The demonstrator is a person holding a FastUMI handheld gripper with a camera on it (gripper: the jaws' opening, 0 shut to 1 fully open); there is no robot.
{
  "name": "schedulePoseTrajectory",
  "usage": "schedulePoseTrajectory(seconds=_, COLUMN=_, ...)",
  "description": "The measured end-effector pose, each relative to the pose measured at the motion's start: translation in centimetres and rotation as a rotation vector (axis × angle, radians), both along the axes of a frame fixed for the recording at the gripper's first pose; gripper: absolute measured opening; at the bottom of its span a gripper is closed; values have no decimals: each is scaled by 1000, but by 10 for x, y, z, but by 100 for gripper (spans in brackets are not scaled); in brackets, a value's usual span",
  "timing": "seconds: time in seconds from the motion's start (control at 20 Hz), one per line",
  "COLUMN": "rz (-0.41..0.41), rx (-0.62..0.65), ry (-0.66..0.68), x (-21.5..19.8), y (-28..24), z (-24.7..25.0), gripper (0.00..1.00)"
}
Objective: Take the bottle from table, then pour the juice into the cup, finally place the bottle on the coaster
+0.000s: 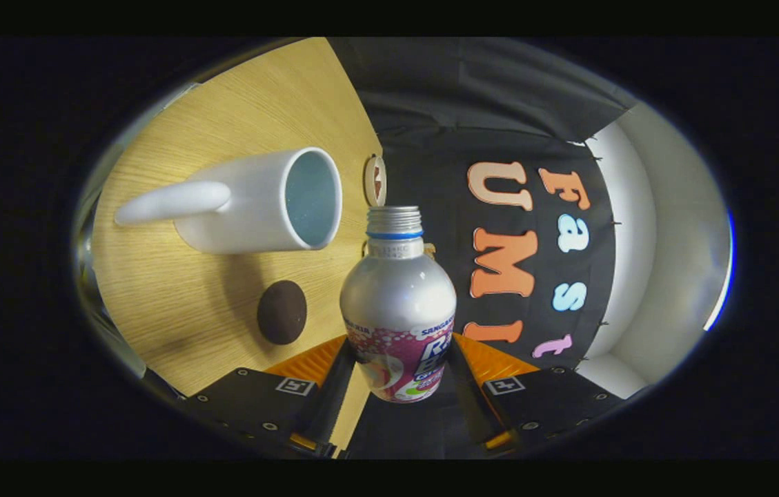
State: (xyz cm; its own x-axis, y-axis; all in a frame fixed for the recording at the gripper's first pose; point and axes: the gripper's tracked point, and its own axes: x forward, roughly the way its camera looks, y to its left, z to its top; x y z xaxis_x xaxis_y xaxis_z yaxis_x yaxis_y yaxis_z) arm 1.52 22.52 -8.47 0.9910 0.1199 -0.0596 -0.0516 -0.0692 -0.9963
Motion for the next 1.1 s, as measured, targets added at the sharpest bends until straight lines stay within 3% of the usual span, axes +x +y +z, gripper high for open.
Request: schedulePoseTrajectory(seconds=1.1, rz=21, rx=-200, ry=-46, x=2, y=13, z=7, gripper=74)
